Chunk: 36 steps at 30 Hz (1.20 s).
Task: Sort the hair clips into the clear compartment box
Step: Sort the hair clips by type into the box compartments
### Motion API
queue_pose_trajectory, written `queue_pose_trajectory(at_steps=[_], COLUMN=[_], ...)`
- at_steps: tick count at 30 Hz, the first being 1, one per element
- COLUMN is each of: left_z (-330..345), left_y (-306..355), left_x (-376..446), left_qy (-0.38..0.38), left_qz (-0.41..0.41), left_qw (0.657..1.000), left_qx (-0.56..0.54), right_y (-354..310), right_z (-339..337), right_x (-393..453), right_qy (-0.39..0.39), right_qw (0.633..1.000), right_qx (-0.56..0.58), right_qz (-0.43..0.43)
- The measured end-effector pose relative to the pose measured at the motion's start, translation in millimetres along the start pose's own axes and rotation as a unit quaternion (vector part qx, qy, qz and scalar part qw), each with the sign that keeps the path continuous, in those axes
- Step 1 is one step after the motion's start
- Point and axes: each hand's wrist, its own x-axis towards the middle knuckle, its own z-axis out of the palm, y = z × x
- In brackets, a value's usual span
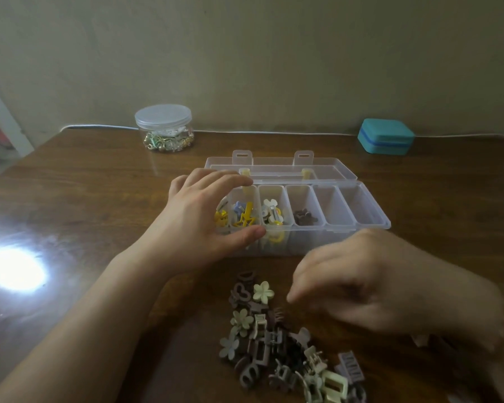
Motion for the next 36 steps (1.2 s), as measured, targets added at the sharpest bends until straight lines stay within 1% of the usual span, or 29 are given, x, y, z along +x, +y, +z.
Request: queue_pose_trajectory(at_steps=[3, 6, 19, 23, 24, 26, 29, 31, 32, 33, 34, 36], left_z=[-0.2, 0.1, -0.7, -0.4, -0.5, -0.6, -0.7, -0.5, -0.3, -0.3, -0.4, -0.7], left_y=[0.4, 0.4, 1.0, 2.0, 1.8, 1.1, 0.4, 0.2, 0.3, 0.4, 0.5, 0.5], left_x=[-0.1, -0.2, -0.6, -0.9, -1.1, -1.0, -0.8, -0.7, -0.8, -0.8, -0.9, -1.2], left_qy=[0.001, 0.0, 0.001, 0.002, 0.002, 0.001, -0.002, -0.003, -0.002, -0.002, -0.001, 0.0], left_qz=[0.001, 0.0, 0.002, 0.002, 0.002, 0.002, 0.002, 0.002, 0.002, 0.002, 0.003, 0.005], left_qw=[1.0, 1.0, 1.0, 1.0, 1.0, 1.0, 1.0, 1.0, 1.0, 1.0, 1.0, 1.0], left_qx=[0.002, 0.004, 0.004, -0.001, -0.001, 0.002, 0.005, 0.005, 0.004, 0.004, 0.003, 0.002], right_y=[-3.4, -7.2, 1.5, 2.6, 2.8, 2.5, 4.5, 6.1, 7.3, 8.0, 7.7, 7.1], right_z=[6.4, 9.2, 13.6, 9.6, 8.9, 10.2, 16.6, 16.5, 14.9, 12.9, 10.0, 4.1], right_x=[5.1, 8.2, 9.8, 6.8, 6.3, 6.8, 9.0, 8.9, 7.6, 5.9, 4.5, 3.3], right_qy=[-0.076, -0.106, -0.036, 0.032, 0.038, 0.022, -0.016, -0.026, -0.012, 0.025, 0.083, 0.217], right_qw=[0.997, 0.994, 0.994, 0.995, 0.995, 0.996, 0.994, 0.994, 0.996, 0.997, 0.996, 0.976], right_qx=[-0.024, -0.037, -0.09, -0.072, -0.064, -0.059, -0.099, -0.101, -0.089, -0.066, -0.031, 0.036], right_qz=[-0.006, -0.004, 0.053, 0.068, 0.071, 0.069, 0.041, 0.026, 0.018, 0.009, 0.002, 0.002])
